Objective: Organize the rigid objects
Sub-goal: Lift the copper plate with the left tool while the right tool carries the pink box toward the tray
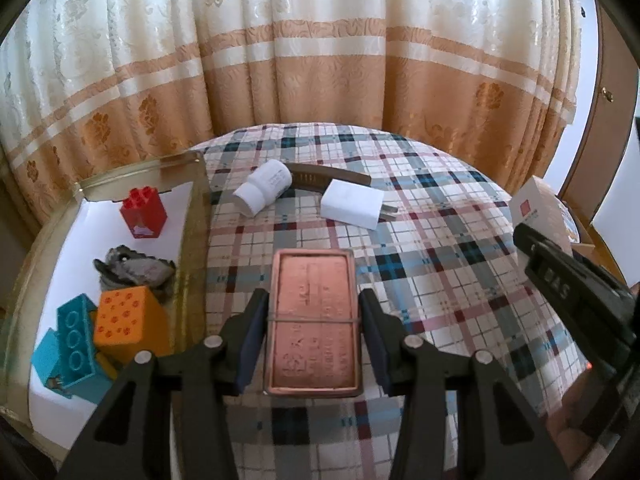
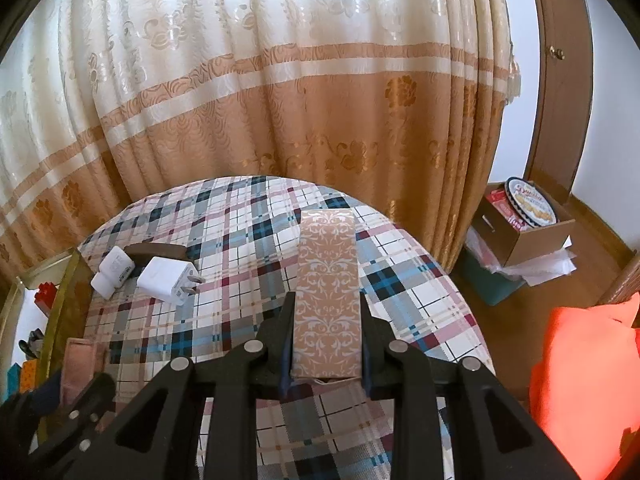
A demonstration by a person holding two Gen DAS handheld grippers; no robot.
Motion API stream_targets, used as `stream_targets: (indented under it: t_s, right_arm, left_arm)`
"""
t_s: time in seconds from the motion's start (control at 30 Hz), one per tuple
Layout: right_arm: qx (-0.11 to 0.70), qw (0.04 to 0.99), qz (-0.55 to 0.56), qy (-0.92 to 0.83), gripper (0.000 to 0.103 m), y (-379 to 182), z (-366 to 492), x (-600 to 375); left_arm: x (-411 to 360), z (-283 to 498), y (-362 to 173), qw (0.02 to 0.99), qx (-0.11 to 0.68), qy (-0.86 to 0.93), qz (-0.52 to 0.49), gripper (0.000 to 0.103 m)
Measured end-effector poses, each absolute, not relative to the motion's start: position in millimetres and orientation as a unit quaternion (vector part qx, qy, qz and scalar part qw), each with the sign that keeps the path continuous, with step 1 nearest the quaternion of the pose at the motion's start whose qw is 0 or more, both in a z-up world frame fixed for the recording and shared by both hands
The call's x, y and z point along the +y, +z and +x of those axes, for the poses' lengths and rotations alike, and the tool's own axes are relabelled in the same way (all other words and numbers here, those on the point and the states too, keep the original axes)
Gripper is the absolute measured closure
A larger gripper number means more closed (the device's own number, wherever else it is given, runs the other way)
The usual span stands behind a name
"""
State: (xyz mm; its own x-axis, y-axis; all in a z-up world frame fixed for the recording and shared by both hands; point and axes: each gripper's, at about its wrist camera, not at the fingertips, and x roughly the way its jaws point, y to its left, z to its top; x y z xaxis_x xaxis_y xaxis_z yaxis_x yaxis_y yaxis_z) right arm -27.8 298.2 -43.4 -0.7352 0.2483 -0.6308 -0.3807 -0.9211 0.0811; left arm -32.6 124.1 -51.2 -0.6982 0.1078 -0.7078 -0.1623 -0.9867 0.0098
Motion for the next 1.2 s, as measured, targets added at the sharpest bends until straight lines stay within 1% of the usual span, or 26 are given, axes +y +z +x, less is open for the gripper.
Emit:
stream_targets:
  t_s: [0.4, 0.7, 0.87, 1.03, 1.2]
  right_arm:
    - [0.074, 0.186, -0.307, 0.930, 0.075, -37, -21, 286]
    - [0.089, 0.170, -0.314, 0.930, 0.075, -42, -10, 268]
    - [0.067, 0.169, -0.305, 0.935, 0.075, -38, -8, 256]
    - [0.095, 0.154, -0.322, 0.929, 0.075, -44, -5, 249]
    - [0.090, 0.143, -0.313, 0.934, 0.075, -39, -1, 235]
  left_arm:
    - [105, -15, -31, 0.084, 0.023, 0.928, -0.363, 0.057]
    - [90, -3, -22, 0.083, 0.024, 0.932, -0.353, 0.057]
    - [83, 0, -19, 0.080, 0.020, 0.933, -0.349, 0.057]
    - [75, 1, -16, 0.077, 0.011, 0.934, -0.349, 0.057]
    - [68, 3, -13, 0.074, 0.010, 0.936, -0.343, 0.057]
